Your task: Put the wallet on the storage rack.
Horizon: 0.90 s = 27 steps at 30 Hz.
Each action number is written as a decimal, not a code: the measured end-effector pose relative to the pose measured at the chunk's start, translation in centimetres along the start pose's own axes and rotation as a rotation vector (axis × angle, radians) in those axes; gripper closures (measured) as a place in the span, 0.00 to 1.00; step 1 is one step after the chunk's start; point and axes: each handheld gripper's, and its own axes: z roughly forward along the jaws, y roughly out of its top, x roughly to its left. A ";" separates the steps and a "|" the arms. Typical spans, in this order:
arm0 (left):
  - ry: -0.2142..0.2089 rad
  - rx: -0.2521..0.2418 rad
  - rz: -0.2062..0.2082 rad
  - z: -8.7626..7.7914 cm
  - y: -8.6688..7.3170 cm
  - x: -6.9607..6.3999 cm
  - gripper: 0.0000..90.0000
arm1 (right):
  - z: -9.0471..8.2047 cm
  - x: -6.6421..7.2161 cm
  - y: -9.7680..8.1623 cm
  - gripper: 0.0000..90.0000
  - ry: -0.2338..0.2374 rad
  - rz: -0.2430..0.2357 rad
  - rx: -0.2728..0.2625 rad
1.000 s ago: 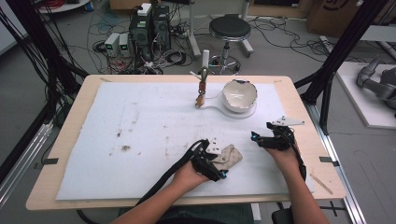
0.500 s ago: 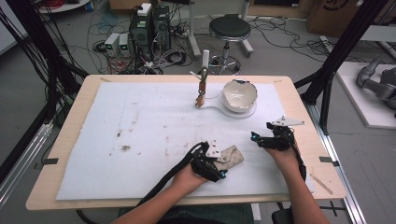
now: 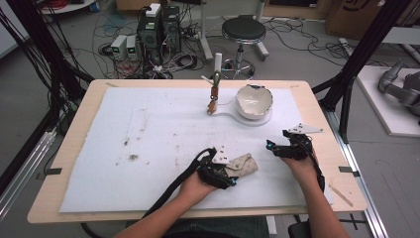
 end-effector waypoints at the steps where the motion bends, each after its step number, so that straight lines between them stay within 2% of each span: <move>1: 0.004 -0.006 -0.003 -0.3 0.0 0.1 0.40 | 0.0 0.0 0.0 0.20 0.000 0.002 -0.001; 10: 0.043 -0.050 -0.012 -2.6 1.1 1.7 0.40 | 0.0 0.2 0.0 0.20 -0.001 -0.003 0.000; 13: 0.057 -0.049 0.005 -3.4 1.7 2.4 0.40 | 0.0 0.2 0.0 0.20 0.000 -0.004 0.000; 19: 0.086 -0.075 0.010 -5.0 3.1 3.9 0.40 | 0.0 0.2 0.0 0.20 0.003 -0.004 -0.001; 22: 0.118 -0.085 0.014 -5.7 3.7 4.7 0.40 | 0.0 0.2 0.0 0.20 0.005 -0.004 -0.002; 27: 0.148 -0.086 0.029 -6.5 4.9 6.0 0.40 | 0.1 0.2 0.0 0.20 0.009 -0.008 -0.003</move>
